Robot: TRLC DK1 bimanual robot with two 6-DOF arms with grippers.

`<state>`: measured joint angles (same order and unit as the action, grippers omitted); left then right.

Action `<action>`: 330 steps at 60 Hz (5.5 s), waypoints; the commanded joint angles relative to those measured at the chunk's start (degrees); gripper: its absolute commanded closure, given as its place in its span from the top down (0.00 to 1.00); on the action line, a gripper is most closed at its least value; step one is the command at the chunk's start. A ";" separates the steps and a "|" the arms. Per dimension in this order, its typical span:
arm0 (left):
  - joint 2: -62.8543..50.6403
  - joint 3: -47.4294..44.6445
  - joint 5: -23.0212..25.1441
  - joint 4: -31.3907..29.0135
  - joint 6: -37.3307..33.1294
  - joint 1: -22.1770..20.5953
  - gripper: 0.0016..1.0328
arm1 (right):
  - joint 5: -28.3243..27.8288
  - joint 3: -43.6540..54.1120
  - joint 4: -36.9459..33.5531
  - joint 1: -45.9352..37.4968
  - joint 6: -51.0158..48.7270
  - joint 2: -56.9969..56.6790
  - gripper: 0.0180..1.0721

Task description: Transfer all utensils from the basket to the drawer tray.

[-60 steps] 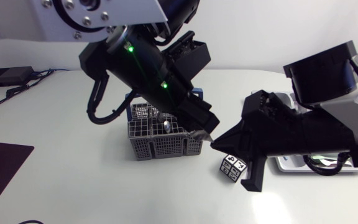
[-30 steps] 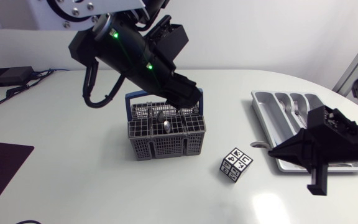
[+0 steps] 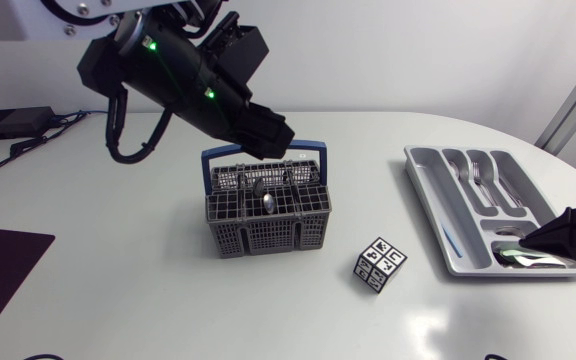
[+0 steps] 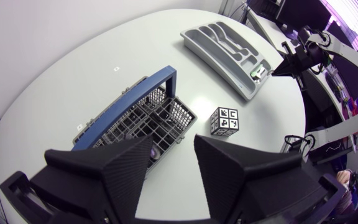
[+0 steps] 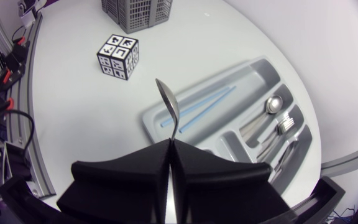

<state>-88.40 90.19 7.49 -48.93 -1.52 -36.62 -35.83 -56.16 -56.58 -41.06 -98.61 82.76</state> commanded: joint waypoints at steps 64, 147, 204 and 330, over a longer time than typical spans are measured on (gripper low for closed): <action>7.10 -12.41 -2.39 4.37 -1.73 2.70 0.47 | 14.13 2.37 28.89 -2.62 -7.30 12.95 0.44; 13.08 -29.02 -1.33 15.97 -8.41 5.68 0.47 | 18.61 -5.71 28.01 66.63 87.71 -2.17 0.85; 15.01 -36.05 2.36 21.07 -11.23 11.40 0.47 | 29.59 -15.29 38.12 75.34 107.57 17.08 0.41; 14.66 -37.81 2.80 23.97 -10.70 10.61 0.47 | 12.37 -10.55 35.92 66.90 109.86 -7.18 0.09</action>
<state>-73.76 52.31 10.07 -24.53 -12.05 -25.63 -22.72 -67.37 -18.50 27.90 9.67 78.48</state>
